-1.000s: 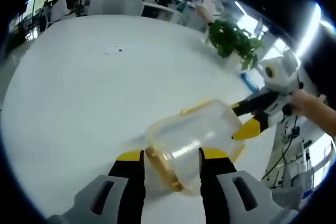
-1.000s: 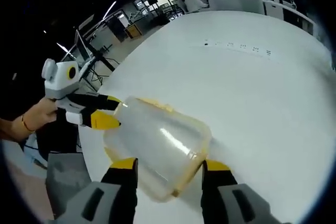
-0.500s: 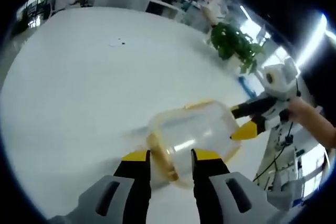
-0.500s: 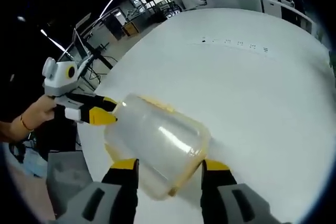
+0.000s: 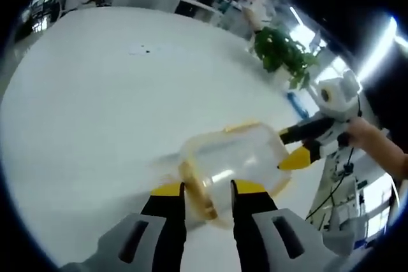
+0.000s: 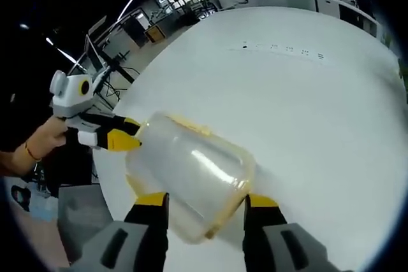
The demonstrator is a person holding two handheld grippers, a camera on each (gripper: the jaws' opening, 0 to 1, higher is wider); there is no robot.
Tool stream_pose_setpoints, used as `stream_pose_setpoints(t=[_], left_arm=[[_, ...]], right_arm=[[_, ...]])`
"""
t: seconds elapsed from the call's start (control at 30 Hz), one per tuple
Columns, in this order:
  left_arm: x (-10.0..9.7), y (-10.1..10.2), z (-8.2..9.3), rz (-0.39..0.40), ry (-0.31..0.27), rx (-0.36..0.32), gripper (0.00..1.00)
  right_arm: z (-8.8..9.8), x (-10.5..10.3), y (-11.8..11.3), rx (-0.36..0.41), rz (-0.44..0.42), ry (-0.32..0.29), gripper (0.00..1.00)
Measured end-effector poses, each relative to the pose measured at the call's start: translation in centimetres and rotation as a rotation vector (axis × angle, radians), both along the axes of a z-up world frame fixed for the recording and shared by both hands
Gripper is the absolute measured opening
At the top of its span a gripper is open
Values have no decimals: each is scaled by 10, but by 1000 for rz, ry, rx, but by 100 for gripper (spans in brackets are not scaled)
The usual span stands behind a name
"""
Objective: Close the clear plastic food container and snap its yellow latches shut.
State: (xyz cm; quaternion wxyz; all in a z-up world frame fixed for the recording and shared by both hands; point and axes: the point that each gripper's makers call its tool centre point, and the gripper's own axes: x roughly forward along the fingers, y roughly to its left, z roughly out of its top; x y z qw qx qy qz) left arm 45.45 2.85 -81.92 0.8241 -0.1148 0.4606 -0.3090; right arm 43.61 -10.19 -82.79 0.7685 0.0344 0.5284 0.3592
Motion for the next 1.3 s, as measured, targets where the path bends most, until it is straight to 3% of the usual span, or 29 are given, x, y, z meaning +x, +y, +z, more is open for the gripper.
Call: stream_pose_setpoints(t=[0.23,0.27,0.3,0.5,0.9,1.3], left_arm=[[2,0,0,5,38,-37,18],[13,-3,10,61,3,-93,16],[7,0,10,1,0,-71,16],[4,-2,1,-7,10,-47,16],[5,0,0,-7,4,-41,19],[4,-1,3,-32,-62,4,21]], right_arm=[[-1,2,1,1,-20,27,42],[-2,-2,0,-4,-25,49,42],[-2,1,0,-3,-26,40,42],[-4,1,1,-2,-24,43,42],[-2,2,1,24,-33,9,44],[0,0,0,19,-1,-17,46]])
